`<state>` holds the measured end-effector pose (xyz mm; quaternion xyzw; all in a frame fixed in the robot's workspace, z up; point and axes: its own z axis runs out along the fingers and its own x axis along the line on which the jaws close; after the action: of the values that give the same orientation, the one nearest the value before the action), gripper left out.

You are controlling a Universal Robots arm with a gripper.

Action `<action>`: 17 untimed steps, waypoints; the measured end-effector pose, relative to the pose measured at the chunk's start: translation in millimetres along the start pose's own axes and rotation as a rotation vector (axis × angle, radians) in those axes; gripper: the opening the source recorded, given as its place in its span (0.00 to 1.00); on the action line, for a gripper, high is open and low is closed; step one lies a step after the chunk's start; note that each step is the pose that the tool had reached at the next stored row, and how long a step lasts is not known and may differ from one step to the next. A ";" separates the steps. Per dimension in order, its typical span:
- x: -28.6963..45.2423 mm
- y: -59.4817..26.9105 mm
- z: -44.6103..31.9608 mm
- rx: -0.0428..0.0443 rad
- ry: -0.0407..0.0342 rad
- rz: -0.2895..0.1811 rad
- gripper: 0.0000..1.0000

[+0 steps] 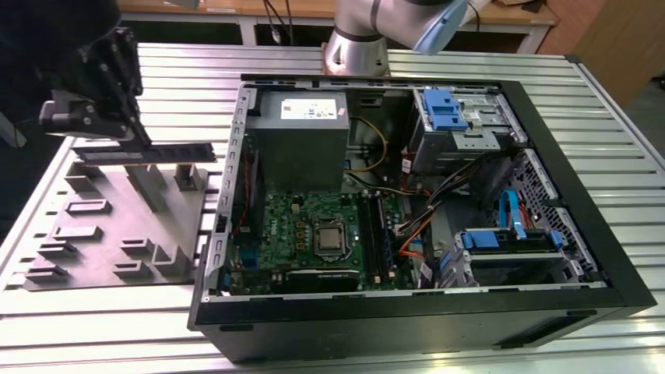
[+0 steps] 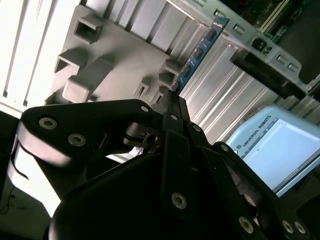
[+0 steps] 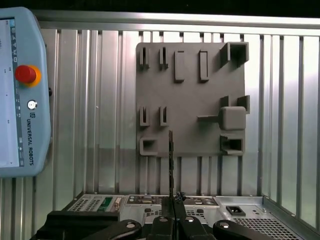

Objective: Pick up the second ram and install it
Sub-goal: 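Pick up the second ram and move it above second insertion slot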

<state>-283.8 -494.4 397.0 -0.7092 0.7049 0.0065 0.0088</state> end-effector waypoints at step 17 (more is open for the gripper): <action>0.4 -58.6 3.0 0.0001 0.0000 0.001 0.11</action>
<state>-225.2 -494.4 394.2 -0.7087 0.7054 0.0065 0.0088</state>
